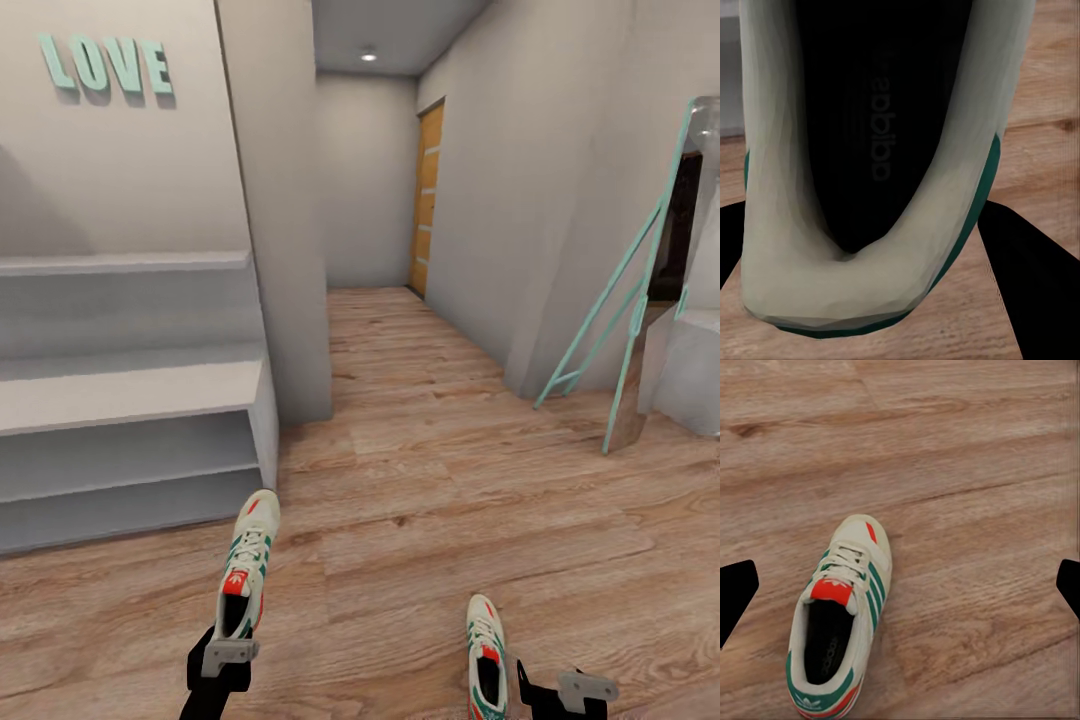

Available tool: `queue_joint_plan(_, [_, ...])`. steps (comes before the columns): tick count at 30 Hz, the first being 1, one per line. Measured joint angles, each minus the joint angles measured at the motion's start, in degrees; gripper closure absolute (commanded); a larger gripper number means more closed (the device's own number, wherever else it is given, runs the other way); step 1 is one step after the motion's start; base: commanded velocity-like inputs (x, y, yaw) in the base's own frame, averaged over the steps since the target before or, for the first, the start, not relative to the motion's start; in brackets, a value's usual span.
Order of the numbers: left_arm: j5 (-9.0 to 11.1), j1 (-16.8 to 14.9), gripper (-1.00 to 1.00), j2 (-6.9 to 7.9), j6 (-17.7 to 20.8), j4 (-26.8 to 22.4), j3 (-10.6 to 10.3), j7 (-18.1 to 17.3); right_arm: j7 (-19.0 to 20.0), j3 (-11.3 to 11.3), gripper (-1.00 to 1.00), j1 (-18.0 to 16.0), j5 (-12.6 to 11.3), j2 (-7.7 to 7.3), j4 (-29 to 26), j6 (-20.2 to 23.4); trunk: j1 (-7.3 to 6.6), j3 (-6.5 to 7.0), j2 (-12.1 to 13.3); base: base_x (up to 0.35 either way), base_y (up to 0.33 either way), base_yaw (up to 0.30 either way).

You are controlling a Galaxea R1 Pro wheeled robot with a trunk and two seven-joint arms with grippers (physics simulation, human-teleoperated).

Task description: Pick up the two gym shoes and the two sandals from the corridor floor and place them onto the hallstand (shoe rack) in the corridor, making sure they are on the rack and not on the floor. Arrange them so the two gym shoes are next to each other and the two sandals are next to each other.

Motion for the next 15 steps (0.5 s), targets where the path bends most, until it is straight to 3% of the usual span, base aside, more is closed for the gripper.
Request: queue_joint_plan(15, [0.0,0.0,1.0,0.01,0.2,0.0,-0.3,-0.3,0.3,0.2,-1.0,0.0,0.0,0.0,-0.2,0.0,0.0,0.0,0.0,0.0,0.0,-0.013])
